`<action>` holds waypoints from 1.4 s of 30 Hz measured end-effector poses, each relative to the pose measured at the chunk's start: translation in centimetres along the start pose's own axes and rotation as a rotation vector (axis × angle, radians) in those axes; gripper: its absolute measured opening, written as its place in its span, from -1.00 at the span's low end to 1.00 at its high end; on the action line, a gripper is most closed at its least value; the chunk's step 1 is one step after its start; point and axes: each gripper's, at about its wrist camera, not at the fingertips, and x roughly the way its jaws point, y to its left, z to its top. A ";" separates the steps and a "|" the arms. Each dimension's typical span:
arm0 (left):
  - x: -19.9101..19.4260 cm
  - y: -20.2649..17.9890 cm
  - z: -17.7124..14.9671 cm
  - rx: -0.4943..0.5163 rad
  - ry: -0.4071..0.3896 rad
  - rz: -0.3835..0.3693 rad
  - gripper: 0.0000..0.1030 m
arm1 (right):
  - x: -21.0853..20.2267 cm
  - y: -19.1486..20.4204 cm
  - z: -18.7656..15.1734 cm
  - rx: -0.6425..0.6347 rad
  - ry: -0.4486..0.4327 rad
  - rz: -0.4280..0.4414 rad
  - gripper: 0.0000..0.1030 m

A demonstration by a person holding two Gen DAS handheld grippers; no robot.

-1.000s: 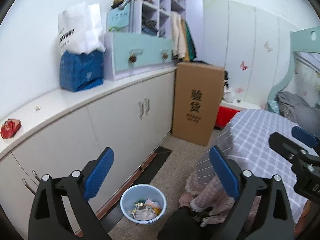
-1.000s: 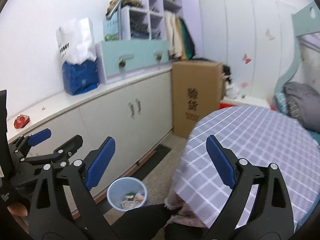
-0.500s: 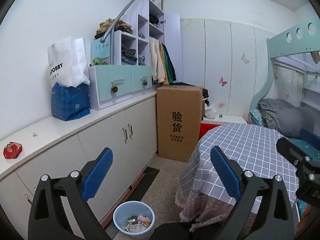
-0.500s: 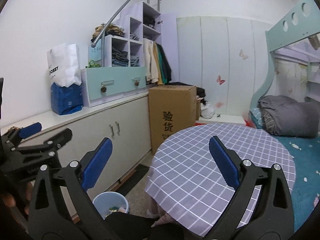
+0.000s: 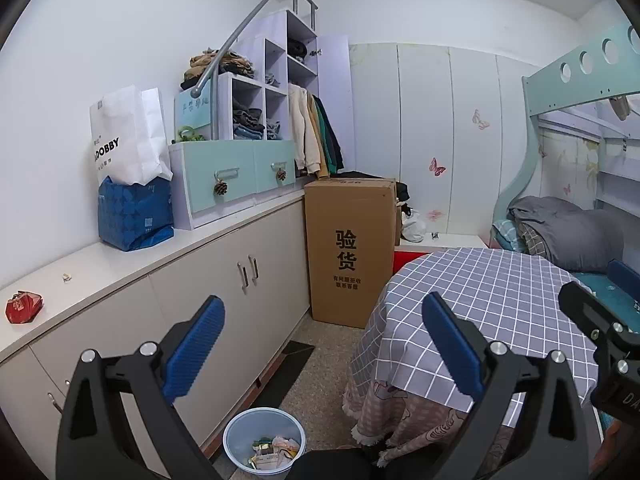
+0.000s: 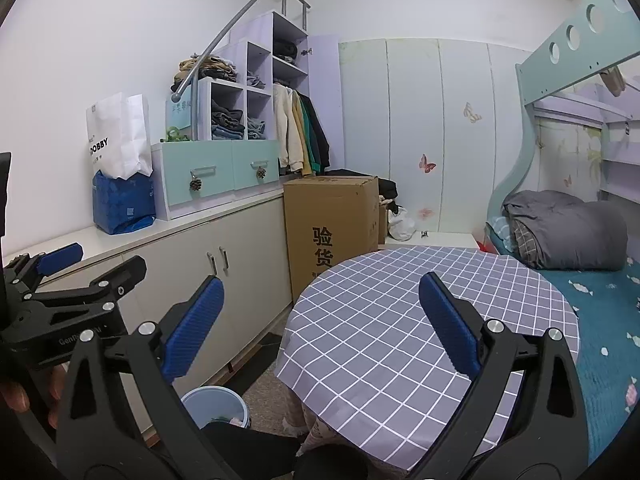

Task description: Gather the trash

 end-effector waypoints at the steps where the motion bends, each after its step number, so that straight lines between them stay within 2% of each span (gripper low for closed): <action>1: 0.0 -0.2 -0.1 0.001 0.002 -0.006 0.88 | 0.0 0.0 -0.1 -0.001 0.001 -0.002 0.86; 12: 0.2 -1.2 -0.7 0.012 0.010 -0.027 0.88 | 0.4 -0.1 -0.5 0.004 0.014 -0.003 0.86; 42: 0.4 -1.7 -0.8 0.018 0.017 -0.027 0.88 | 0.7 -0.2 -1.2 -0.003 0.029 0.002 0.86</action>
